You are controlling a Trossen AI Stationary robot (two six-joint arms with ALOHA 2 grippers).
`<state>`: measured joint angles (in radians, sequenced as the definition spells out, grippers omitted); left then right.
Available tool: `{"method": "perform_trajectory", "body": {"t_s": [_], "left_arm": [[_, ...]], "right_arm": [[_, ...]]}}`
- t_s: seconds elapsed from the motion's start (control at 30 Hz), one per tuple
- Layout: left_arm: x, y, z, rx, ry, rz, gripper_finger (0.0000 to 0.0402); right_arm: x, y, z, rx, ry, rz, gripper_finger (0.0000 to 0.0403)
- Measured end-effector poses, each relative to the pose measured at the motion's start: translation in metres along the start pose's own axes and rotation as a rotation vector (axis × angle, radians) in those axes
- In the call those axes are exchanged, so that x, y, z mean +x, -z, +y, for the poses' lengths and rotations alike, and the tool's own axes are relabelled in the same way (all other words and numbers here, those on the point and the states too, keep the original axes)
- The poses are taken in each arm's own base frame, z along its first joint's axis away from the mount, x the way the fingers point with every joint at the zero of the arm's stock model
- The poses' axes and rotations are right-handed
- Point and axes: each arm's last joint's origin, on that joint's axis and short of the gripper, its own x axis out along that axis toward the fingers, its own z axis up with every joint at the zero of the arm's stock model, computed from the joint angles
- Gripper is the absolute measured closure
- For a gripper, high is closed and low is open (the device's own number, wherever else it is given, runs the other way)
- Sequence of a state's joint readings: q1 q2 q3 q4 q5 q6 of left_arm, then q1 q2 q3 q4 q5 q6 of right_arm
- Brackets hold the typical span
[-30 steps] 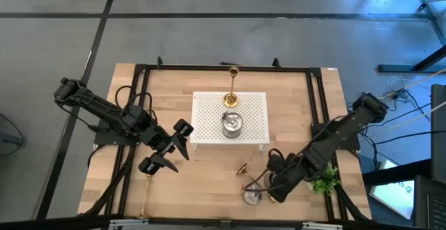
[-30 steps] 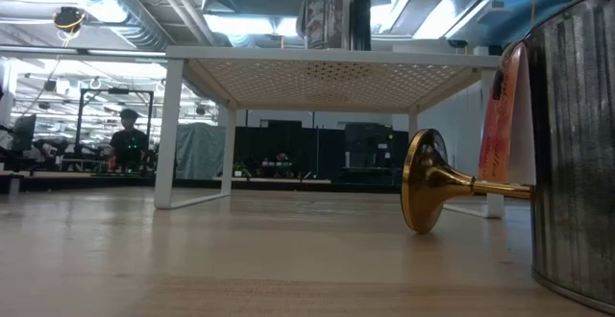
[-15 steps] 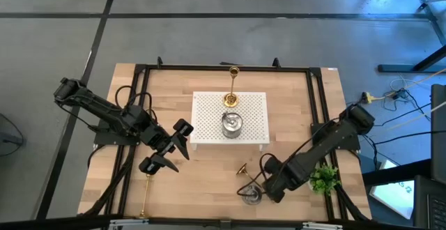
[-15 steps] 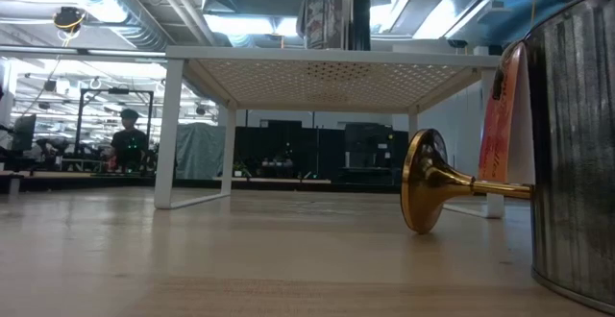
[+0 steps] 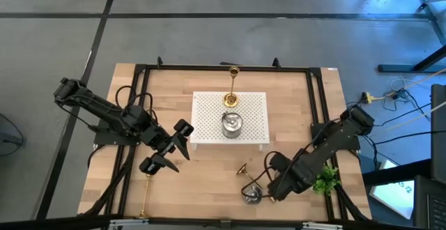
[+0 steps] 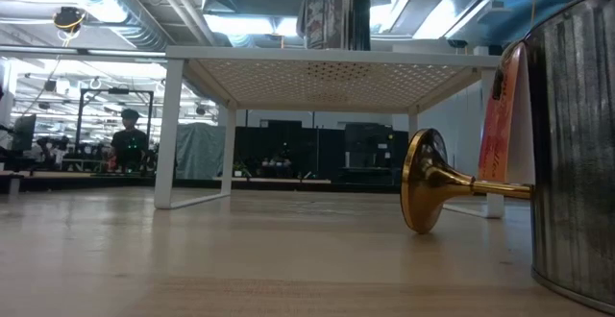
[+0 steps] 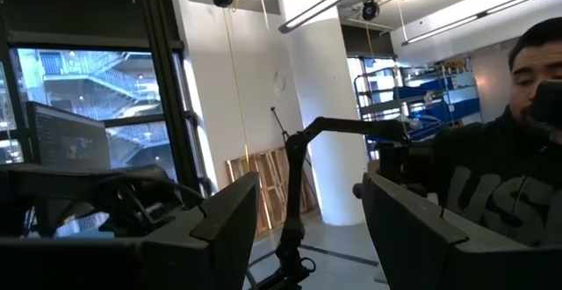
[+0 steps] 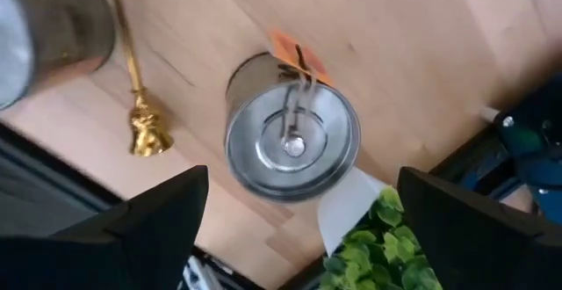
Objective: Pick & Place candle stick holders
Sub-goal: Put the top silver scented candle on the shelf aligned with the other silver scented candle
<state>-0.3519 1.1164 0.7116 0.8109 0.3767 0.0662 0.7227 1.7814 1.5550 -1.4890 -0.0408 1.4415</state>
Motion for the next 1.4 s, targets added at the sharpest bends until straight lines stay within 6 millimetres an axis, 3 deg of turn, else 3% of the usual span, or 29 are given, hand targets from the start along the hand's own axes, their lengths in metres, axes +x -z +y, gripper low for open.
{"method": "perform_trajectory", "body": {"t_s": [0.33,1.03,1.4], "left_arm": [[0.000,0.000,0.000,0.019,0.000,0.000,0.0203],[0.000,0.000,0.000,0.019,0.000,-0.001,0.0203],[0.000,0.000,0.000,0.019,-0.001,-0.001,0.0203]], "right_arm": [[0.031,0.008,0.001,0.001,0.024,0.038,0.0029],[0.034,0.011,0.008,-0.008,-0.032,0.022,0.0029],[0.054,0.013,0.006,-0.004,0.031,0.051,0.0029]]}}
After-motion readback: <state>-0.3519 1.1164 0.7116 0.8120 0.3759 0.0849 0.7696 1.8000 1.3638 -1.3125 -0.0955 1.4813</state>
